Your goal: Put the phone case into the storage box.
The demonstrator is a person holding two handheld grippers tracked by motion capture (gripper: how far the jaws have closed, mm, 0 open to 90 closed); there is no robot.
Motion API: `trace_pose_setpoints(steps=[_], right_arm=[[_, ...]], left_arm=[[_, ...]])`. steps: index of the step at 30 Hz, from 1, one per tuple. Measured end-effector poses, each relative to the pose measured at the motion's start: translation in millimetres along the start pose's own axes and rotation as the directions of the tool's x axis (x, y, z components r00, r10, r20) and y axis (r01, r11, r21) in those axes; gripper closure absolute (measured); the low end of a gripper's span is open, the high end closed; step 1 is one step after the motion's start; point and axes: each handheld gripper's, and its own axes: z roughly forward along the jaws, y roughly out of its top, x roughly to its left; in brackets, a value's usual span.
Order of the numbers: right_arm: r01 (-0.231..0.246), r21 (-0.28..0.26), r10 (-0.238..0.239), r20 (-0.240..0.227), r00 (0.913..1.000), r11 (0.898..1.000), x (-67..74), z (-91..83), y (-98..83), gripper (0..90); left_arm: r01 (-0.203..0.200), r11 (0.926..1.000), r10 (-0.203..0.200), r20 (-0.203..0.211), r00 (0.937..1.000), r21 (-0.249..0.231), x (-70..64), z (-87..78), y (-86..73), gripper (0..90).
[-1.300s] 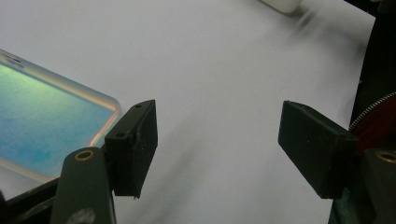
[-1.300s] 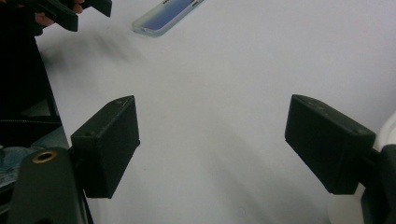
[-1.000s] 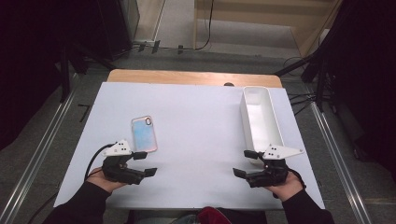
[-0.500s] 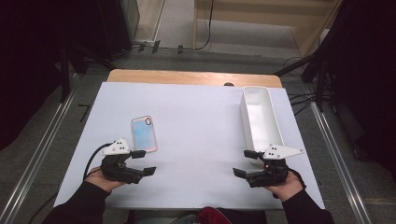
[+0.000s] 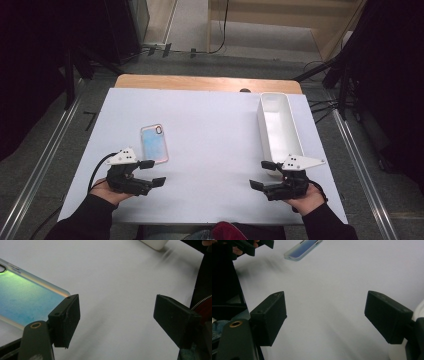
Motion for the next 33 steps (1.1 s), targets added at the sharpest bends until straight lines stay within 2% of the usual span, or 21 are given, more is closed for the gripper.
trace_pose_setpoints(steps=[4, 10, 11, 17, 25, 27, 33], right_arm=[[0.000, 0.000, 0.000, 0.000, 1.0000, 1.000, 0.0, 0.0, 0.0, 16.4], [-0.004, -0.003, 0.004, -0.003, 1.0000, 1.000, 0.3, 0.0, 0.0, 16.4], [-0.004, -0.003, 0.004, -0.003, 1.0000, 1.000, 0.3, 0.0, 0.0, 16.4], [0.002, -0.004, -0.002, -0.001, 1.0000, 1.000, 0.8, -0.4, 0.4, 16.4], [0.003, -0.005, -0.003, -0.004, 1.0000, 1.000, 0.9, 0.6, 0.3, 16.4], [0.003, -0.005, -0.003, -0.004, 1.0000, 1.000, 0.9, 0.8, 0.3, 16.4], [0.004, 0.005, -0.004, -0.004, 1.0000, 1.000, 1.5, 1.0, 0.4, 16.4]], left_arm=[[0.010, 0.9999, -0.010, -0.008, 0.9999, -0.002, 2.0, -2.1, 0.5, 21.2], [0.026, 0.9997, -0.026, -0.052, 0.9983, -0.005, 9.1, -9.0, 0.6, 21.0], [0.030, 0.9994, -0.032, -0.080, 0.9963, -0.019, 12.4, -11.4, 0.8, 21.0], [0.054, 0.9980, -0.057, -0.120, 0.9911, -0.033, 21.2, -17.3, 1.2, 20.9], [0.090, 0.9948, -0.097, -0.188, 0.9774, -0.048, 35.0, -26.8, -0.2, 20.9], [0.101, 0.9932, -0.111, -0.197, 0.9741, -0.058, 37.3, -26.8, 0.4, 20.9], [0.125, 0.9906, -0.134, -0.202, 0.9702, -0.056, 42.0, -21.6, 6.7, 21.0]])
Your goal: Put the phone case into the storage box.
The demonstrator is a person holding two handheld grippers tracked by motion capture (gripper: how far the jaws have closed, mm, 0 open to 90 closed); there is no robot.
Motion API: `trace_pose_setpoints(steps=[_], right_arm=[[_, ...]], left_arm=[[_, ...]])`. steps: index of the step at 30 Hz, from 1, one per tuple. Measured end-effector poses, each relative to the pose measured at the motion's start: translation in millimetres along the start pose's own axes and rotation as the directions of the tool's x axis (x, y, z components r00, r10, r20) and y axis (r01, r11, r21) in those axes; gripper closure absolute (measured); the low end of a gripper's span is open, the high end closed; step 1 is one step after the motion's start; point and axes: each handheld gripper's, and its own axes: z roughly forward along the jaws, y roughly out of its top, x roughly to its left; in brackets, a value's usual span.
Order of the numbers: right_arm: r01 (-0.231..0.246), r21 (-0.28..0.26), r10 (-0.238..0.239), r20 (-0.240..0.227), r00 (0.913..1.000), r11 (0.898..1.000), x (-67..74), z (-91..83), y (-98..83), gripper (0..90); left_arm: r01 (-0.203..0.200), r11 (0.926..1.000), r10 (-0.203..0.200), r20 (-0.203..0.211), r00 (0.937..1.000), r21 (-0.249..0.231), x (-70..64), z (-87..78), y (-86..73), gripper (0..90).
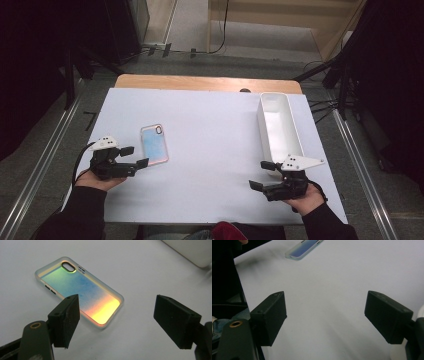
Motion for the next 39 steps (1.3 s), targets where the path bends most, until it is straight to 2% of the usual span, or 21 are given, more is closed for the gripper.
trace_pose_setpoints(steps=[5, 11, 14, 18, 21, 23, 28, 31, 34, 36, 37, 39], right_arm=[[-0.001, -0.003, 0.001, -0.001, 1.0000, 1.000, 0.1, 0.0, 0.0, 16.4], [-0.001, -0.002, 0.001, 0.000, 1.0000, 1.000, -0.4, 0.0, -0.1, 16.4], [-0.003, 0.001, 0.003, -0.001, 1.0000, 1.000, -0.4, 0.1, -0.1, 16.4], [-0.002, 0.003, 0.002, 0.001, 1.0000, 1.000, -0.7, -0.1, 0.0, 16.4], [-0.002, 0.005, 0.002, 0.002, 1.0000, 1.000, -0.9, 0.0, -0.1, 16.4], [-0.002, 0.004, 0.002, 0.002, 1.0000, 1.000, -0.9, 0.0, 0.0, 16.4], [0.000, 0.001, 0.000, -0.002, 1.0000, 1.000, -0.6, 0.0, -0.1, 16.4], [0.001, -0.001, -0.001, 0.001, 1.0000, 1.000, -0.9, -0.2, -0.3, 16.4], [-0.004, 0.004, 0.004, 0.000, 1.0000, 1.000, -0.9, -0.2, -0.1, 16.4], [-0.007, -0.005, 0.007, -0.005, 1.0000, 1.000, -0.3, -0.1, 0.3, 16.4], [-0.007, -0.005, 0.007, -0.005, 1.0000, 1.000, -0.3, -0.1, 0.3, 16.4], [-0.006, 0.002, 0.006, -0.007, 1.0000, 1.000, 0.1, -0.8, 0.4, 16.4]], left_arm=[[0.007, 1.0000, -0.007, -0.016, 0.9998, 0.003, 1.4, 6.9, 6.8, 21.1], [-0.012, 0.9998, 0.012, -0.015, 0.9998, 0.016, 2.3, 21.0, 17.9, 21.3], [-0.003, 0.9999, 0.003, -0.008, 1.0000, 0.014, 3.7, 27.5, 21.3, 21.4], [-0.017, 0.9997, 0.017, -0.009, 0.9998, 0.018, 5.5, 33.9, 26.0, 23.6], [-0.006, 0.9998, 0.006, -0.007, 1.0000, 0.017, 5.5, 37.5, 27.8, 23.6], [-0.022, 0.9993, 0.023, -0.012, 0.9997, 0.029, 7.1, 39.5, 30.3, 23.6], [-0.010, 0.9995, 0.010, -0.008, 0.9999, 0.031, 11.6, 46.5, 34.5, 23.5], [-0.002, 0.9997, 0.002, 0.013, 0.9999, 0.024, 13.4, 48.8, 34.5, 23.5], [0.007, 0.9990, -0.007, 0.012, 0.9999, 0.045, 14.5, 50.1, 32.9, 23.8], [-0.012, 0.9982, 0.012, 0.007, 0.9999, 0.059, 15.5, 49.4, 31.0, 33.2], [-0.022, 0.9979, 0.021, 0.006, 0.9998, 0.062, 15.8, 48.8, 30.8, 33.2], [-0.037, 0.9978, 0.037, -0.001, 0.9993, 0.056, 15.2, 47.3, 30.2, 41.3]])
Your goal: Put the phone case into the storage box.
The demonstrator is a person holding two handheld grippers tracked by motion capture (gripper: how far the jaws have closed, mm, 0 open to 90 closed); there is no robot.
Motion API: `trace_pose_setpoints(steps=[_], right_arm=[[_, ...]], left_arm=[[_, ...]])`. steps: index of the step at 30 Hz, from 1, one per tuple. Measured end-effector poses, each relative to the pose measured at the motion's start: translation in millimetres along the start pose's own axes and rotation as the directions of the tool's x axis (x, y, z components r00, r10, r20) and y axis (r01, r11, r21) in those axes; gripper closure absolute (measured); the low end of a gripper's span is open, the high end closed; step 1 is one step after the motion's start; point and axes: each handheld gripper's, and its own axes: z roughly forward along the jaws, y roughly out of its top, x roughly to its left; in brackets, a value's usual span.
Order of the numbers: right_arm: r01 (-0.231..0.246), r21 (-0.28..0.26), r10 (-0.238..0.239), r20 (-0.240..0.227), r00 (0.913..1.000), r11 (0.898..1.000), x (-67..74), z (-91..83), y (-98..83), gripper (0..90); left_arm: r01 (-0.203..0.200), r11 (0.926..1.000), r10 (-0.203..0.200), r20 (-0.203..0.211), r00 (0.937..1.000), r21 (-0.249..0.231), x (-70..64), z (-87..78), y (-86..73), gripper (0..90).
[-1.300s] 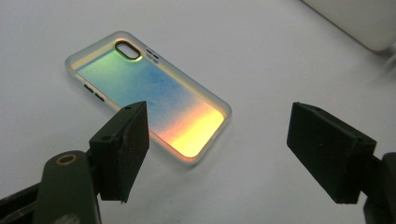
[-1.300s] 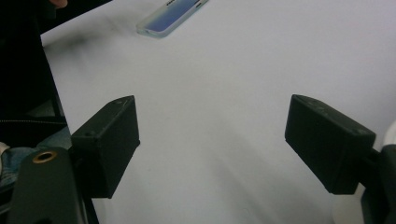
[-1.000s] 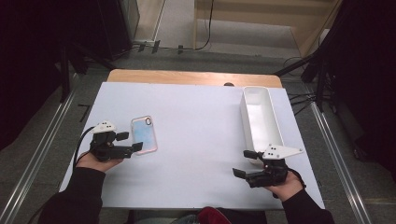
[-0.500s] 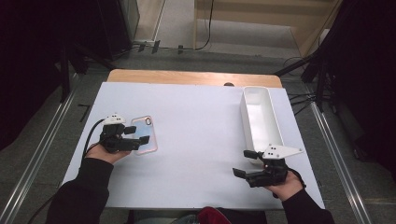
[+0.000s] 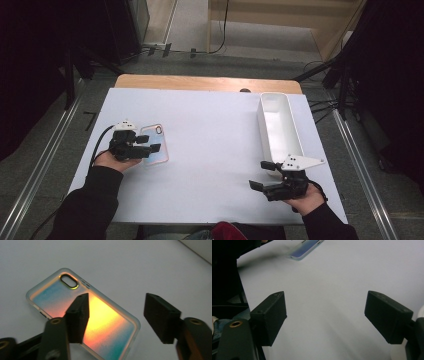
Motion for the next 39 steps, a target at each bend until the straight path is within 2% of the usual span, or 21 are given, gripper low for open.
trace_pose_setpoints(steps=[4, 5, 6, 7, 8, 10, 14, 16, 18, 19, 21, 22, 24, 25, 29, 32, 39], right_arm=[[0.004, -0.003, -0.004, -0.001, 1.0000, 1.000, -0.6, 0.3, -0.1, 16.4], [0.004, 0.000, -0.004, 0.003, 1.0000, 1.000, -1.0, -0.5, 0.0, 16.4], [0.003, -0.004, -0.003, 0.002, 1.0000, 1.000, -1.3, -0.5, -0.1, 16.4], [0.002, -0.004, -0.002, 0.002, 1.0000, 1.000, -1.3, -0.8, -0.1, 16.4], [0.002, -0.004, -0.002, 0.002, 1.0000, 1.000, -1.3, -0.8, -0.1, 16.4], [0.001, -0.002, -0.001, 0.003, 1.0000, 1.000, -1.4, -1.4, -0.2, 16.4], [0.006, -0.001, -0.006, 0.007, 1.0000, 1.000, -1.5, -2.1, -0.1, 16.4], [0.003, -0.003, -0.003, 0.008, 1.0000, 1.000, -1.5, -2.2, -0.3, 16.4], [0.003, -0.006, -0.003, 0.011, 0.9999, 1.000, -1.8, -2.4, -0.3, 16.4], [0.003, -0.009, -0.003, 0.014, 0.9999, 1.000, -1.9, -2.5, -0.2, 16.4], [0.001, -0.008, -0.001, 0.013, 0.9999, 1.000, -2.0, -2.7, -0.2, 16.4], [0.002, -0.009, -0.002, 0.015, 0.9999, 1.000, -2.2, -2.5, -0.1, 16.4], [0.001, -0.006, -0.001, 0.014, 0.9999, 1.000, -2.2, -2.5, -0.1, 16.4], [0.003, -0.005, -0.003, 0.012, 0.9999, 1.000, -2.0, -2.0, -0.3, 16.4], [0.003, -0.006, -0.003, 0.011, 0.9999, 1.000, -1.9, -2.2, -0.2, 16.4], [0.005, -0.005, -0.005, 0.011, 0.9999, 1.000, -2.3, -2.4, -0.1, 16.4], [0.008, -0.010, -0.008, 0.009, 0.9999, 1.000, -2.4, -1.3, 0.1, 16.4]], left_arm=[[-0.016, 0.9997, 0.015, -0.031, 0.9994, -0.019, -1.0, -2.0, -2.4, 55.3], [0.014, 0.9999, -0.014, -0.020, 0.9997, -0.004, 0.8, -2.4, -3.3, 69.7], [0.014, 0.9999, -0.014, -0.020, 0.9997, -0.004, 0.8, -2.4, -3.3, 73.9], [0.030, 0.9995, -0.030, -0.018, 0.9994, 0.005, 1.7, -2.6, -3.4, 80.2], [0.026, 0.9996, -0.026, -0.019, 0.9995, 0.007, 1.9, -2.7, -4.0, 80.2], [0.003, 0.9998, -0.003, -0.030, 0.9996, 0.020, 2.2, -3.8, -4.6, 89.1], [0.023, 0.9996, -0.023, -0.006, 0.9997, 0.017, 3.7, -5.1, -5.8, 89.2], [0.011, 0.9998, -0.010, -0.013, 0.9999, 0.019, 3.9, -4.7, -8.6, 89.2], [0.010, 0.9993, -0.010, -0.005, 0.9999, 0.035, 4.3, -4.0, -12.7, 89.2], [0.002, 0.9975, -0.001, -0.011, 0.9999, 0.070, 4.2, -1.3, -15.9, 89.2], [-0.002, 0.9971, 0.003, -0.009, 1.0000, 0.077, 4.4, 0.3, -17.2, 89.2], [0.008, 0.9956, -0.008, -0.002, 1.0000, 0.093, 5.4, 2.3, -18.8, 89.2], [0.013, 0.9956, -0.012, -0.002, 0.9999, 0.092, 5.9, 4.2, -20.1, 89.2], [0.017, 0.9925, -0.016, -0.006, 0.9998, 0.121, 7.4, 6.0, -22.0, 89.2], [0.041, 0.9887, -0.041, -0.004, 0.9992, 0.144, 10.0, 9.1, -25.1, 89.1], [0.035, 0.9863, -0.035, -0.004, 0.9994, 0.161, 10.7, 11.3, -26.5, 89.1], [0.054, 0.9861, -0.053, -0.011, 0.9985, 0.157, 12.9, 10.0, -28.0, 89.1]])
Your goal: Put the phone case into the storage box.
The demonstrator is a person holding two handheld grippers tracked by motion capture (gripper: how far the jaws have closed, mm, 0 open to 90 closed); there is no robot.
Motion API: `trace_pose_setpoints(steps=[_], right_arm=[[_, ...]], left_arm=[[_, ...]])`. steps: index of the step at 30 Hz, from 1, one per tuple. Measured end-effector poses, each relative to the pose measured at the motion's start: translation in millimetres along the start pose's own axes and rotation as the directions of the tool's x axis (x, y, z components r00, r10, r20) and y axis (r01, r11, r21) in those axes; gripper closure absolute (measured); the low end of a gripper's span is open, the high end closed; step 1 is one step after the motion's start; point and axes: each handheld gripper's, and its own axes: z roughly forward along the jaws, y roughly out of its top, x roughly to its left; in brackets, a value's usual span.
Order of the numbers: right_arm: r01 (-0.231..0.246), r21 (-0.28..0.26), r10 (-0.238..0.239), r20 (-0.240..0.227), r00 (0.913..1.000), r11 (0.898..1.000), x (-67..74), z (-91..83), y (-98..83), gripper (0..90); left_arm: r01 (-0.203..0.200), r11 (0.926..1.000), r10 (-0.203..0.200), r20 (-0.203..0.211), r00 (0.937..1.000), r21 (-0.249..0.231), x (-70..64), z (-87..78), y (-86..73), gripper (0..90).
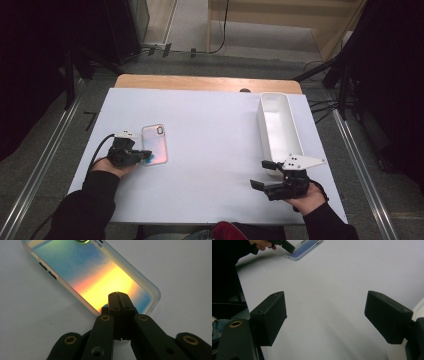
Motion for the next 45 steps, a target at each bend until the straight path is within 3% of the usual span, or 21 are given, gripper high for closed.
trace_pose_setpoints(steps=[16, 17, 29, 36, 40, 45], right_arm=[[0.004, 0.010, -0.004, -0.004, 1.0000, 1.000, 0.2, 1.0, 1.1, 16.4], [0.004, 0.011, -0.004, -0.004, 1.0000, 1.000, 0.3, 0.9, 1.1, 16.4], [0.010, 0.012, -0.010, -0.014, 0.9999, 1.000, 2.0, 3.4, 1.7, 16.4], [0.041, 0.010, -0.040, -0.030, 0.9987, 0.999, 3.6, 5.3, 1.7, 16.4], [0.037, 0.009, -0.037, -0.031, 0.9988, 0.999, 3.6, 6.4, 1.6, 16.4], [0.028, 0.007, -0.028, -0.027, 0.9993, 1.000, 2.4, 5.5, 2.1, 16.4]], left_arm=[[0.051, 0.9987, -0.052, -0.027, 0.9983, -0.007, 10.2, -6.9, -3.4, 88.9], [0.067, 0.9977, -0.068, -0.036, 0.9971, -0.012, 11.0, -7.4, -3.5, 88.9], [0.068, 0.9976, -0.068, -0.026, 0.9973, -0.010, 11.7, -9.7, -3.4, 86.4], [0.067, 0.9937, -0.066, 0.011, 0.9978, -0.090, 9.5, -18.6, -0.4, 83.0], [0.049, 0.9929, -0.048, 0.013, 0.9988, -0.108, 7.7, -22.6, 1.8, 80.1], [0.060, 0.9898, -0.056, 0.034, 0.9978, -0.129, 6.2, -26.6, 2.9, 75.3]])
